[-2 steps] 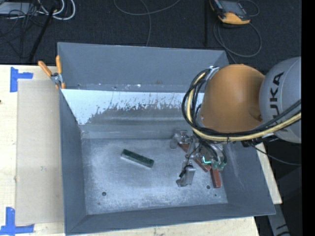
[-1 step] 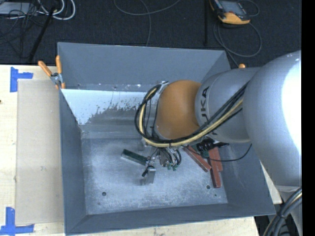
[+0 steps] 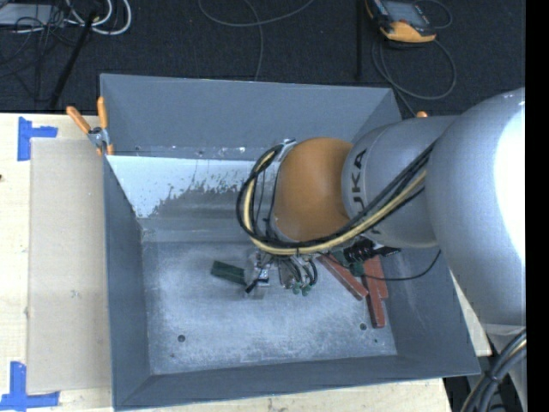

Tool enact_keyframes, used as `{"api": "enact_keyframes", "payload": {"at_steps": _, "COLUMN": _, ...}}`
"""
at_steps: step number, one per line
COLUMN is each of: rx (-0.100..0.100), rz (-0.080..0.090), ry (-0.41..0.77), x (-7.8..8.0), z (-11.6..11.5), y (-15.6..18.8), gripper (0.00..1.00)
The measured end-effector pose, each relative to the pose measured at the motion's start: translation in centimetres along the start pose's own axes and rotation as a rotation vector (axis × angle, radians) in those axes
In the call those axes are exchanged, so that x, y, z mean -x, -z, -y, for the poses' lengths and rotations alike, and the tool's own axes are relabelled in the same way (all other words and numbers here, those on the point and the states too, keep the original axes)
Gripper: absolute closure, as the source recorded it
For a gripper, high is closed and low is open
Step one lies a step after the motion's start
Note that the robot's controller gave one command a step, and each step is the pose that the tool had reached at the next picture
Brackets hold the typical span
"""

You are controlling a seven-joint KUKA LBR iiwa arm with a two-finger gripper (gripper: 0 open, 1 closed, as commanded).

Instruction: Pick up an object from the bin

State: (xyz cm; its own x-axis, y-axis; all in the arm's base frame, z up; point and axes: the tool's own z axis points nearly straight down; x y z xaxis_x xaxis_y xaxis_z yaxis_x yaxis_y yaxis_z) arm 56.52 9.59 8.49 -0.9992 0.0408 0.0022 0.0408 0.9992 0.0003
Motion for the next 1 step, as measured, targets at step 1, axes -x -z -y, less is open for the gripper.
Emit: {"api": "enact_keyframes", "payload": {"at_steps": 1, "rx": 0.0, "rz": 0.0, "ry": -0.001, "x": 0.01, "z": 0.02, "y": 0.0, "gripper": 0.0}}
